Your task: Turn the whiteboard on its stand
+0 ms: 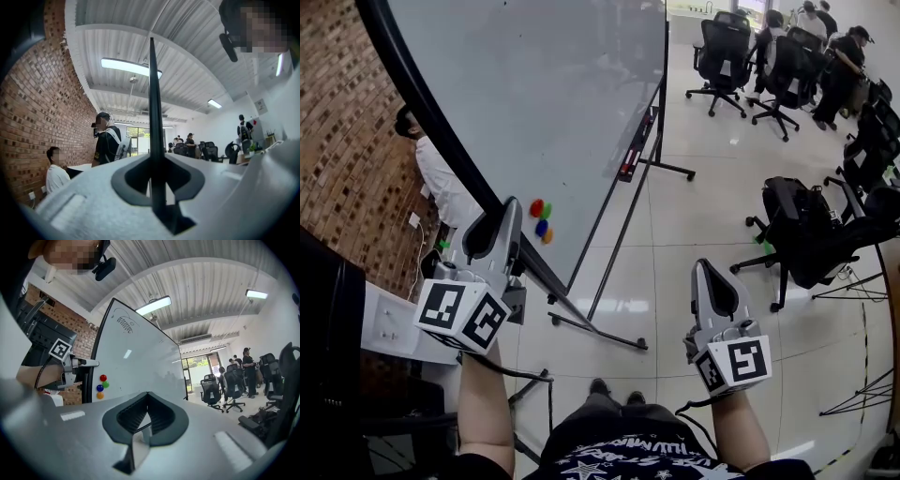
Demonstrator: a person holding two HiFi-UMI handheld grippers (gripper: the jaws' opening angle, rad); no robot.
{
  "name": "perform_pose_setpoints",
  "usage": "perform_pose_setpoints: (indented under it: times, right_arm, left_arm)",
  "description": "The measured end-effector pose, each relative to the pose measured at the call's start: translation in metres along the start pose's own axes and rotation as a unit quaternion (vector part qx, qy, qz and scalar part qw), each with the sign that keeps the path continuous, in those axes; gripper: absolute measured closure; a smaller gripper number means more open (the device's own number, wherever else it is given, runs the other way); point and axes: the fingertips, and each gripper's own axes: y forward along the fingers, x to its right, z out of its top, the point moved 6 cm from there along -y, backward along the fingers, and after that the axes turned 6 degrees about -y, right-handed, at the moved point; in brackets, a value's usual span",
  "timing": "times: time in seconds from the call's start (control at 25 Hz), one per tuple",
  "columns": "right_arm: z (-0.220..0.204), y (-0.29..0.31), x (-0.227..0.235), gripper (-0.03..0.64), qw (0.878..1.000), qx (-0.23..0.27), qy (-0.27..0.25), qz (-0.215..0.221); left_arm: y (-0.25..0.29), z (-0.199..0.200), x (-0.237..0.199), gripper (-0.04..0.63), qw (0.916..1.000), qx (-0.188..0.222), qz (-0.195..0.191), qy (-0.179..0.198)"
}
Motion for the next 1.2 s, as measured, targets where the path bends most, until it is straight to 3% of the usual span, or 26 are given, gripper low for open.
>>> perform_pose_setpoints:
  times: [0.64, 1.2]
  right_arm:
    - [0.01, -0.025, -0.051, 0.609, 1.0, -0.001, -0.007, -0.008]
    - [0.01, -0.037, -0.066, 0.609, 1.0, -0.003, -0.002, -0.015]
  left_arm:
    - [-0.018, -0.005, 0.019, 0.528, 0.9995, 0.015, -0.026, -0.01]
    - [-0.051, 0.002, 0.04, 0.526, 0.9998, 0.002, -0.012, -0.012]
